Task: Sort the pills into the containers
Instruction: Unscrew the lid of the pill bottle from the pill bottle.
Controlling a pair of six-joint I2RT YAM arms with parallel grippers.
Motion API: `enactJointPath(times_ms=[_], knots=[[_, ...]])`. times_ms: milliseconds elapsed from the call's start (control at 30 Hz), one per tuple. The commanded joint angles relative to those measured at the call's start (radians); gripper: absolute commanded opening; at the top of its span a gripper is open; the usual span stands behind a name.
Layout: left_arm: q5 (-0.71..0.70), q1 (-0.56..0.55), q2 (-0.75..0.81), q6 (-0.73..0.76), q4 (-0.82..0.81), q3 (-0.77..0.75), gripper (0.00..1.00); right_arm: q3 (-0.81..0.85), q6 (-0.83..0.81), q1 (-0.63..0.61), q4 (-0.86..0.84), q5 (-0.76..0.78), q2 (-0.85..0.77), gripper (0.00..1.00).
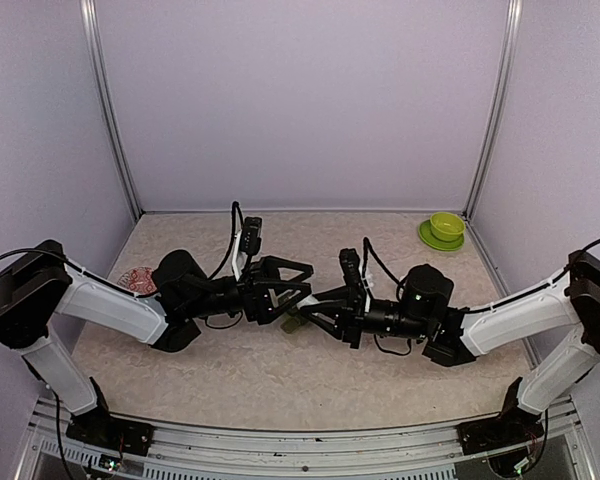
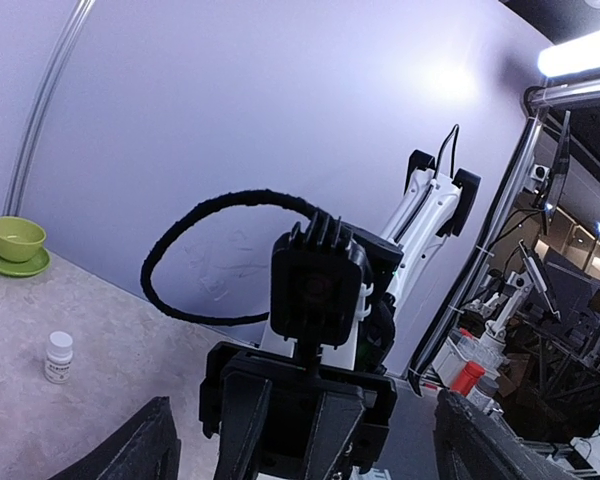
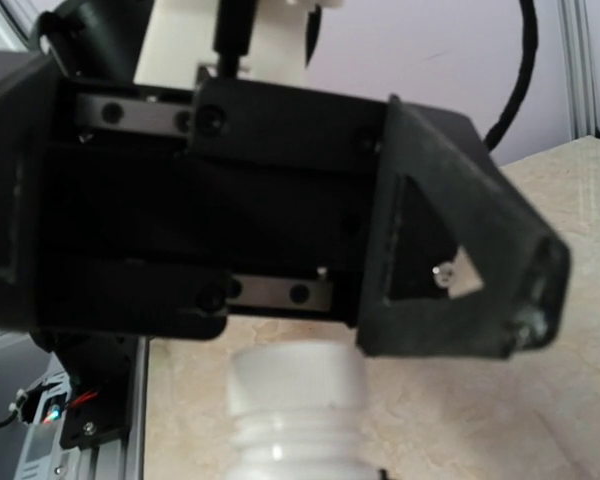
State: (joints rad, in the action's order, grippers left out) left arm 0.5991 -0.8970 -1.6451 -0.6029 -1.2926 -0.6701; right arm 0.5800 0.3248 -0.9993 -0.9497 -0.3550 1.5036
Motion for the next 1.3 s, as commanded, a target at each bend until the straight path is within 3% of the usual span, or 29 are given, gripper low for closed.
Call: enactJointPath(times_ms=[0, 233, 533, 933, 1267], knots=[[0.023, 0.006, -0.017, -0.009, -0.041, -0.01, 0.84, 0.042, 0.017, -0.008, -0.052, -0.011, 0.03, 0.07], [0.031, 0.006, -0.025, -0.01, -0.049, -0.009, 0.8, 0.064, 0.022, -0.008, -0.053, -0.028, 0.053, 0.07], [0.031, 0.006, -0.023, -0.008, -0.052, -0.004, 0.67, 0.058, 0.024, -0.007, -0.037, 0.03, 0.056, 0.06], [0.01, 0.007, -0.014, 0.002, -0.035, 0.008, 0.67, 0.022, 0.027, -0.007, -0.03, 0.08, 0.021, 0.07], [-0.01, 0.012, -0.012, 0.005, -0.026, -0.001, 0.78, 0.061, 0.028, -0.008, -0.031, -0.035, 0.053, 0.07]])
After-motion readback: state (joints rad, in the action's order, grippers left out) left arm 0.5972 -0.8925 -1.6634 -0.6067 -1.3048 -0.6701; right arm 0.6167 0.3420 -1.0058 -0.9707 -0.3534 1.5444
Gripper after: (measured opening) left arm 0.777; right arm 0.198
